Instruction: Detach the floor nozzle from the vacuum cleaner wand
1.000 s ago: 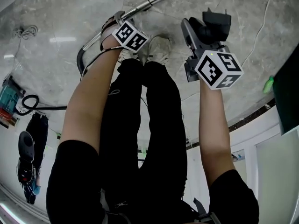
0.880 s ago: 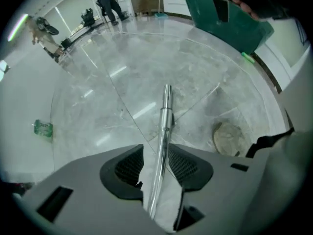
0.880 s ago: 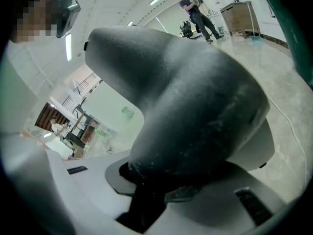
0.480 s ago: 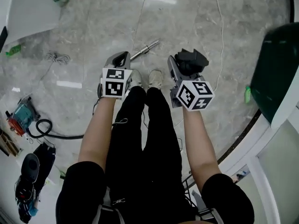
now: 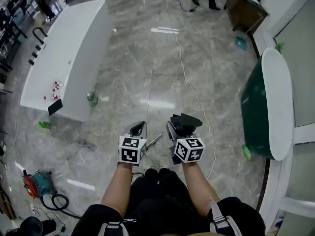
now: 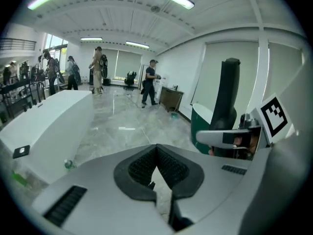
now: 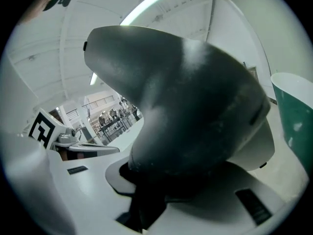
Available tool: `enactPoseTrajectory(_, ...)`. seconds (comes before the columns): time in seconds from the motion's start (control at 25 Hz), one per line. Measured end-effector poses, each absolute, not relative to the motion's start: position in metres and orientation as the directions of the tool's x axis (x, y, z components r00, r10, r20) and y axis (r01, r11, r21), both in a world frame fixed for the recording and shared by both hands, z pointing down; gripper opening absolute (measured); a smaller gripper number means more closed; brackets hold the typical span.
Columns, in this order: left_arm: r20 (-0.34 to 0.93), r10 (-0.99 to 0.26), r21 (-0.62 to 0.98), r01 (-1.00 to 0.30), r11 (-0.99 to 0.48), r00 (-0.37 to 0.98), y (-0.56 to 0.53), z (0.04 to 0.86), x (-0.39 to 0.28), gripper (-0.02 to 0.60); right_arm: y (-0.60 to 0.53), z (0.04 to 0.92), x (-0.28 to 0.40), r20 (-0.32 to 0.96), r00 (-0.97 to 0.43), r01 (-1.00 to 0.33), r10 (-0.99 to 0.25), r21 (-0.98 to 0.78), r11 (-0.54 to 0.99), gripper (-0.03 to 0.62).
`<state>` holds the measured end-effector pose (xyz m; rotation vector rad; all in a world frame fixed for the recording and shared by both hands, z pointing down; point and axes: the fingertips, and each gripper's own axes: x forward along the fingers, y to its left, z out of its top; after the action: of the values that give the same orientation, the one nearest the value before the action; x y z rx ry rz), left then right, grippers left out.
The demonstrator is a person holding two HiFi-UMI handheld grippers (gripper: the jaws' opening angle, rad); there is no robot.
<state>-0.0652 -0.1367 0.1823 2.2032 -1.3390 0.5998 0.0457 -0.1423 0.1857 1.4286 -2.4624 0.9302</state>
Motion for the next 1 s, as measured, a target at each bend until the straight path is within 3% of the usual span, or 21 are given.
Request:
enactPoseTrajectory(0.28,0.494,-0.789,0.119,-0.928,-0.354,0.365,-0.117,0.057,-0.058,0.009,-0.124,0.064,0.054,0.286,-0.547,-0.810,-0.787,-0.418,0.411,0.114)
enactPoseTrajectory(0.6,0.351,-0.851,0.066,-0.917,-0.392,0.389,-0.124,-0.027,-0.037,0.009,-0.130,-0.021,0.071,0.170,-0.541,-0.816,-0.824,-0.346,0.464,0.114)
enactPoseTrajectory(1.0,0.355,-0.838,0.023,-0.900,-0.436,0.415,-0.126,-0.033,-0.015,0.009,-0.134,-0.032,0.080,0.122,-0.545,-0.804,-0.830,-0.358,0.475,0.114)
